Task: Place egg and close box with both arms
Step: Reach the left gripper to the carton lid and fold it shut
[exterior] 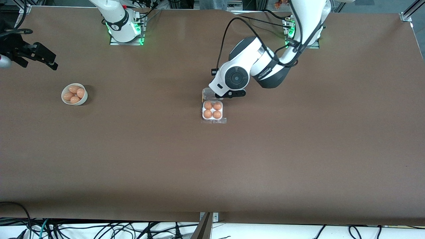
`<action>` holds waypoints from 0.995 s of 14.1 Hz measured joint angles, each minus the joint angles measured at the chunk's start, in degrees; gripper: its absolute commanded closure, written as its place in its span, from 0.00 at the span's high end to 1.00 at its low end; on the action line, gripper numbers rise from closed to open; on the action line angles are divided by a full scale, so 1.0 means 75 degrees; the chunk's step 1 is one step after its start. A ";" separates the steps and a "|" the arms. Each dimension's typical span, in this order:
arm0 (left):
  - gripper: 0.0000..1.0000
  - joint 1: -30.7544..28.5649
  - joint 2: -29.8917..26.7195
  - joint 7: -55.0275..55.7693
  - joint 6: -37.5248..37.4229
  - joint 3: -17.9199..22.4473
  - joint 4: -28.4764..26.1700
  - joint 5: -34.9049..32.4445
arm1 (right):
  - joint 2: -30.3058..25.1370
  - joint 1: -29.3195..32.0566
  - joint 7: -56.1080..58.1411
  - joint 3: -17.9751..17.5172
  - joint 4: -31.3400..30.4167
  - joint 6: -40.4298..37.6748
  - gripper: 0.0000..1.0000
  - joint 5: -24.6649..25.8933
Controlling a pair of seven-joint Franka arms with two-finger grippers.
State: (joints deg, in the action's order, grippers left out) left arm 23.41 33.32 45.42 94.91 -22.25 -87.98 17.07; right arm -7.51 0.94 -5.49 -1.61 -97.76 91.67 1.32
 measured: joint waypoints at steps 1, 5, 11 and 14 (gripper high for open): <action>0.06 0.0060 0.0170 0.0003 0.0074 0.0000 0.0033 0.0051 | 0.0032 0.0001 0.0000 0.0002 0.0010 0.0000 1.00 0.0000; 0.06 0.0308 0.0693 0.0292 0.0890 0.0003 0.0175 0.0064 | 0.0074 0.0001 -0.0007 0.0015 0.0031 0.0002 1.00 0.0000; 0.06 0.0443 0.1019 0.0398 0.1324 0.0115 0.0229 0.0064 | 0.0119 0.0107 -0.0027 0.0039 0.0032 0.0004 1.00 -0.0001; 0.06 0.0443 0.1071 0.0396 0.1419 0.0395 0.0467 -0.0090 | 0.0131 0.0107 -0.0027 0.0032 0.0033 0.0007 1.00 -0.0002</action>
State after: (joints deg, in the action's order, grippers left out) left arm 26.73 41.36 48.39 105.55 -19.28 -84.47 16.39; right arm -6.53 1.74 -5.69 -1.37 -97.52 91.72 1.30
